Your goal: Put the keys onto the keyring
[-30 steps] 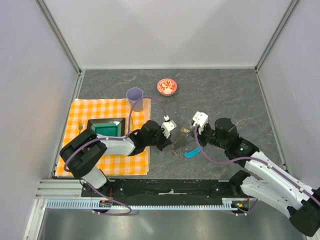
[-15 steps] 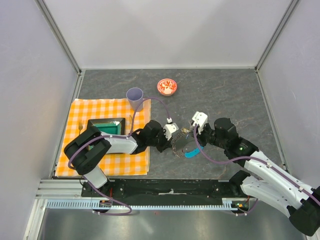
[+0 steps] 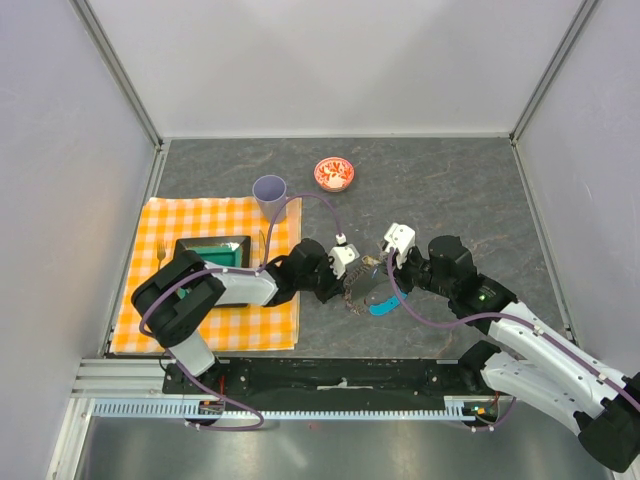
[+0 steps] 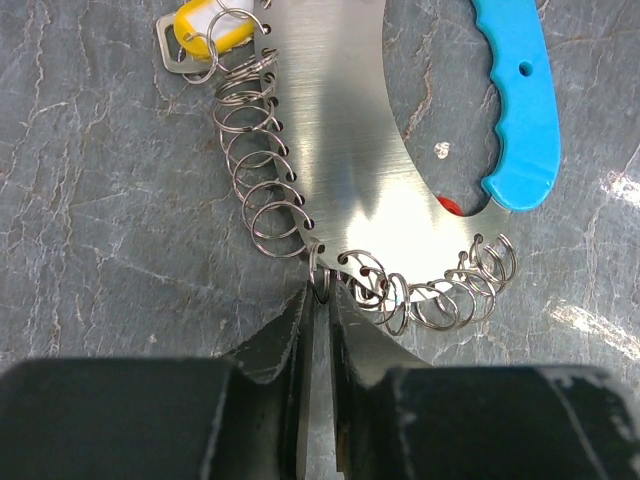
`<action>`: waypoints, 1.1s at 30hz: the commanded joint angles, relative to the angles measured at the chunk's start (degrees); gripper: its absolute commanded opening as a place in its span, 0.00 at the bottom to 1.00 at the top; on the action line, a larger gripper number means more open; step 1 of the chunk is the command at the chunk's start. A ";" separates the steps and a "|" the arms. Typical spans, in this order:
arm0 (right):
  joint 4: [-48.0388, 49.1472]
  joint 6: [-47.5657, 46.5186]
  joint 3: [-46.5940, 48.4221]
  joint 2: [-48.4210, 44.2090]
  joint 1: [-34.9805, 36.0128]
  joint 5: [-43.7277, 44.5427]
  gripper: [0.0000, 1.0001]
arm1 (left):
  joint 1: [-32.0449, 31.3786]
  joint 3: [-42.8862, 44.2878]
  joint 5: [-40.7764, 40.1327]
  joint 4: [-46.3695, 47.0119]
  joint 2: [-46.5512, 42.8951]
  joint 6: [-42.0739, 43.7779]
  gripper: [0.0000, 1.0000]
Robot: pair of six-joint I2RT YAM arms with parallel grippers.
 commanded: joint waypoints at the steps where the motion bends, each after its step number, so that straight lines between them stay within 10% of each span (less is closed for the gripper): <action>1: 1.47 -0.67 1.11 -0.33 0.36 0.11 0.00 | 0.00 1.25 0.85 -0.04 0.98 1.86 0.16; 9: 1.38 -0.67 1.11 -0.86 0.36 0.11 0.00 | 0.00 0.81 1.11 1.71 -0.86 2.03 0.02; 33: -10.40 -11.12 9.81 -1.13 2.12 -3.93 0.00 | 0.08 -2.01 13.06 4.10 -21.26 16.97 0.02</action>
